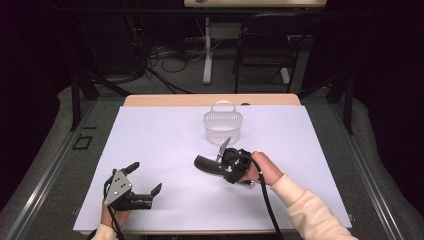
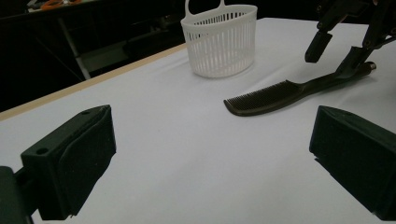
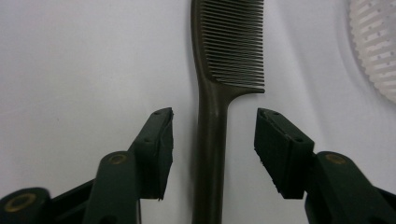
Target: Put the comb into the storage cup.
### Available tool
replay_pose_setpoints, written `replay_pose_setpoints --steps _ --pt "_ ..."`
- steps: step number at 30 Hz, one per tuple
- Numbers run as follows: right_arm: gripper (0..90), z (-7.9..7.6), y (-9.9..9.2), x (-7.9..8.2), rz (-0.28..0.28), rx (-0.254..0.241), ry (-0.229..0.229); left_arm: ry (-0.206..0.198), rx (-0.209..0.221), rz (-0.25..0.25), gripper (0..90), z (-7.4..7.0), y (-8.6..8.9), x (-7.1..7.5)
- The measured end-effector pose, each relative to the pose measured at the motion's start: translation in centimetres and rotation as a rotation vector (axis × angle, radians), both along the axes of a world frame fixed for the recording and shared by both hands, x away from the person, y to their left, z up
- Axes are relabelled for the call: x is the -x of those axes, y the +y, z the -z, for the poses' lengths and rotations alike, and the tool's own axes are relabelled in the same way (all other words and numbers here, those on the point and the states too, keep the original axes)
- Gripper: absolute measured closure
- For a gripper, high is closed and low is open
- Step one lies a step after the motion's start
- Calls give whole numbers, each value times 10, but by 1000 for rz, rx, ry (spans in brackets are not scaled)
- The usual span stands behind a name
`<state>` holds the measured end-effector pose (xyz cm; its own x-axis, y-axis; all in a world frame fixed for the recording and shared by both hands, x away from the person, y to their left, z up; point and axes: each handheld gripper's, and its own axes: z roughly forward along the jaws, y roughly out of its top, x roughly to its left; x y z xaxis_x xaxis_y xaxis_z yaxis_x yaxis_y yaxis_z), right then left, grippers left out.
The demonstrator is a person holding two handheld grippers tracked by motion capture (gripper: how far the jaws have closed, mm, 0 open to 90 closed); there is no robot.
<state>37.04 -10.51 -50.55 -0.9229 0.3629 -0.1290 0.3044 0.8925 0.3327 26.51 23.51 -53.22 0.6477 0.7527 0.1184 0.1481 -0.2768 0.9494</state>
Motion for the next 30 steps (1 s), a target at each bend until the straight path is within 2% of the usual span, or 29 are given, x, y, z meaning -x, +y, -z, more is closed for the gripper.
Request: replay_pose_setpoints --steps 9,15,17,30 --pt "607 7 10 -3 -43 79 36 -1 -8 7 8 0 -1 0" --pt "657 10 14 -9 -33 104 47 0 -6 8 9 0 0 0" --pt "670 11 17 -10 -26 127 53 0 -3 10 9 0 -1 1" --pt "704 19 22 -15 -1 158 76 -1 -3 12 15 0 -1 1"
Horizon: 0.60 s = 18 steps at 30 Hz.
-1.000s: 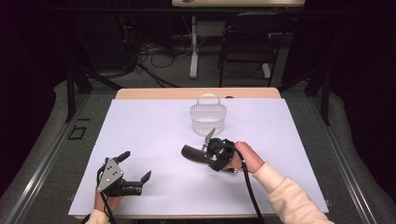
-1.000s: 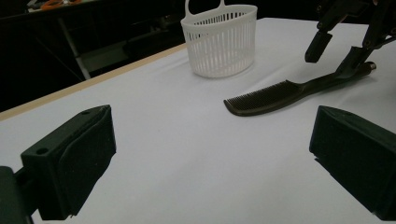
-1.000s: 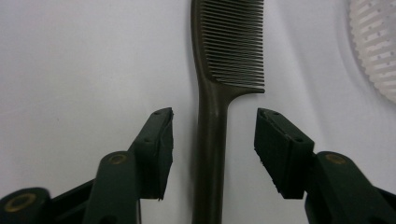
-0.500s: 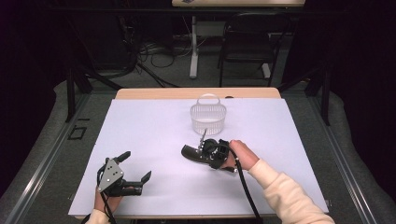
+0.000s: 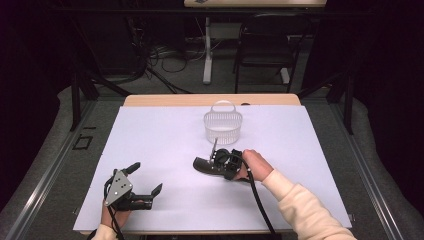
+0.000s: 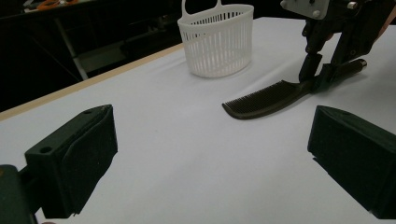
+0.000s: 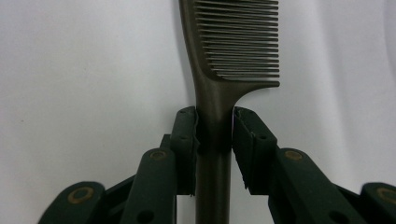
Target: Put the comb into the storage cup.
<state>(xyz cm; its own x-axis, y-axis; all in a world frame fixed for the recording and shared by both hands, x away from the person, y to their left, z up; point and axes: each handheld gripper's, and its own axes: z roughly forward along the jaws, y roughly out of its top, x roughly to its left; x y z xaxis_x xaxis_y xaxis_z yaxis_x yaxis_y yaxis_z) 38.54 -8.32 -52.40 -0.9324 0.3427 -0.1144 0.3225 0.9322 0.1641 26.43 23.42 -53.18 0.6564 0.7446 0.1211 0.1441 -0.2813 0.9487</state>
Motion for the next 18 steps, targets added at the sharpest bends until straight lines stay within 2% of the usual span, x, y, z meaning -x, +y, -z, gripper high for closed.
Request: replay_pose_setpoints --steps 7,18 --pt "710 3 1 -2 15 9 3 0 -4 2 15 0 0 0" --pt "722 0 -4 0 32 -29 14 5 -10 4 16 0 -1 0"
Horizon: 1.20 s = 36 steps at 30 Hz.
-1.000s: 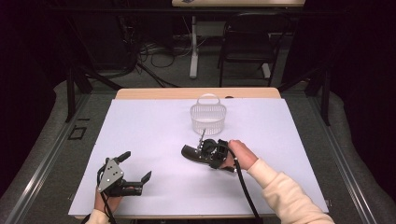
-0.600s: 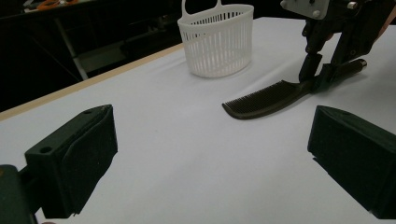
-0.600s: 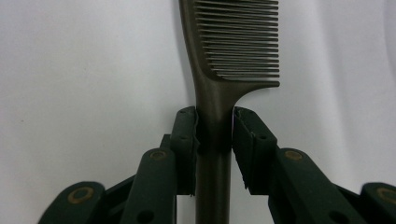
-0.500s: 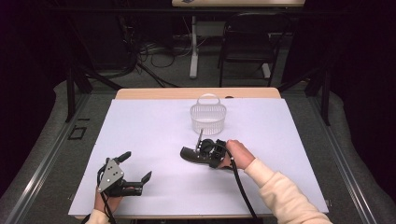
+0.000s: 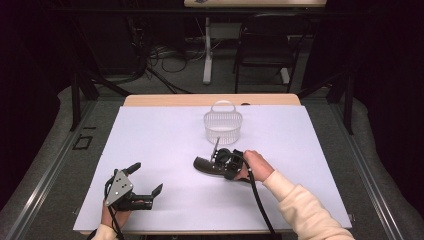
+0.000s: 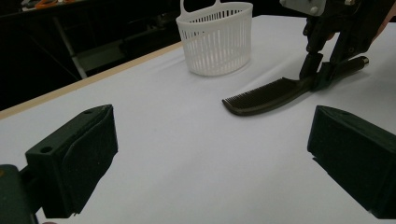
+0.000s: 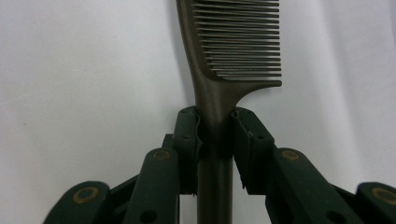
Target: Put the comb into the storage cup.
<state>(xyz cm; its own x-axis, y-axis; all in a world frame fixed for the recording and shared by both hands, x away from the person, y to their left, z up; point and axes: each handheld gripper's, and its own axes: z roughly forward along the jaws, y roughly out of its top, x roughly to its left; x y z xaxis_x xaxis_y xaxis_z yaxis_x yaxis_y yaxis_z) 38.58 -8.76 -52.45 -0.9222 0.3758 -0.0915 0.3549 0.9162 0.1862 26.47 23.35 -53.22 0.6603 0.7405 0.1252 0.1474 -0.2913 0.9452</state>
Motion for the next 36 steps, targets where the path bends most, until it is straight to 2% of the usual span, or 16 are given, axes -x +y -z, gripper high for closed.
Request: replay_pose_setpoints --steps 6,13,17,28,36 --pt "722 -8 -6 2 -1 -24 -15 0 1 -2 17 0 0 0" --pt "721 -16 -14 6 2 -80 -21 1 2 -1 17 0 0 0" --pt "722 -21 -20 9 22 -110 -27 1 2 -2 17 0 0 0" --pt "722 -31 -38 16 65 -235 -58 2 1 -2 17 0 0 0" --pt "722 -32 -46 20 92 -283 -67 -1 -2 1 17 0 0 0"
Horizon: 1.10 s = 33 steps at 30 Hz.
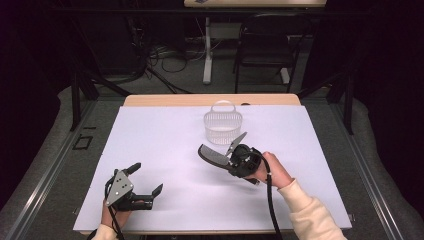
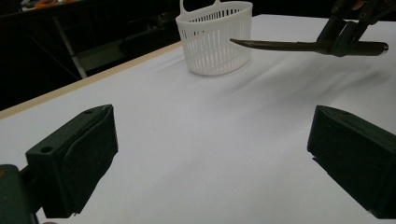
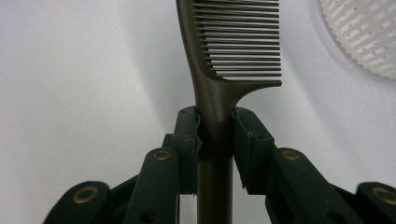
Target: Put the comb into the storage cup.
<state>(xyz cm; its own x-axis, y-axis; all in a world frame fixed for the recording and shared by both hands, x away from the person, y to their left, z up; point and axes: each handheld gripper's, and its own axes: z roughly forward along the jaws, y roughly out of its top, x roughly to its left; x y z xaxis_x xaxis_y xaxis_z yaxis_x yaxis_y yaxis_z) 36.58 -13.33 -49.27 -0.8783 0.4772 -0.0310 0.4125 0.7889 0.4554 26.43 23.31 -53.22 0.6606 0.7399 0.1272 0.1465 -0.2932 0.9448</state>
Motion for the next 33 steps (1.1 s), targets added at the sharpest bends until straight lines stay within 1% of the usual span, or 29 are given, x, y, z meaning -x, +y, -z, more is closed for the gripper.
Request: replay_pose_setpoints --steps 8,14,15,16,19,25,26,28,31,33 --pt "722 -2 -3 4 6 -34 -18 -3 3 9 17 0 0 1" --pt "723 -3 -2 6 10 -43 -51 -7 4 13 17 -1 1 2" --pt "723 -4 -2 6 12 -41 -49 -5 4 15 17 -1 1 2" --pt "723 -3 -3 6 9 -55 -56 -5 2 16 17 -1 0 2" --pt "724 -3 -5 6 12 -64 -56 -2 3 17 17 -1 -1 2" --pt "724 -6 -9 6 15 -102 -62 -1 -7 15 16 0 -2 1" --pt "725 -6 -10 6 7 -112 -67 -3 -7 14 16 0 -1 1" --pt "725 -7 -10 7 8 -122 -66 1 -7 12 16 0 -1 0" --pt "725 -9 -13 7 1 -140 -76 3 -2 8 16 1 -1 0" --pt "724 -11 -14 8 8 -156 -78 3 -1 7 16 1 0 -1"
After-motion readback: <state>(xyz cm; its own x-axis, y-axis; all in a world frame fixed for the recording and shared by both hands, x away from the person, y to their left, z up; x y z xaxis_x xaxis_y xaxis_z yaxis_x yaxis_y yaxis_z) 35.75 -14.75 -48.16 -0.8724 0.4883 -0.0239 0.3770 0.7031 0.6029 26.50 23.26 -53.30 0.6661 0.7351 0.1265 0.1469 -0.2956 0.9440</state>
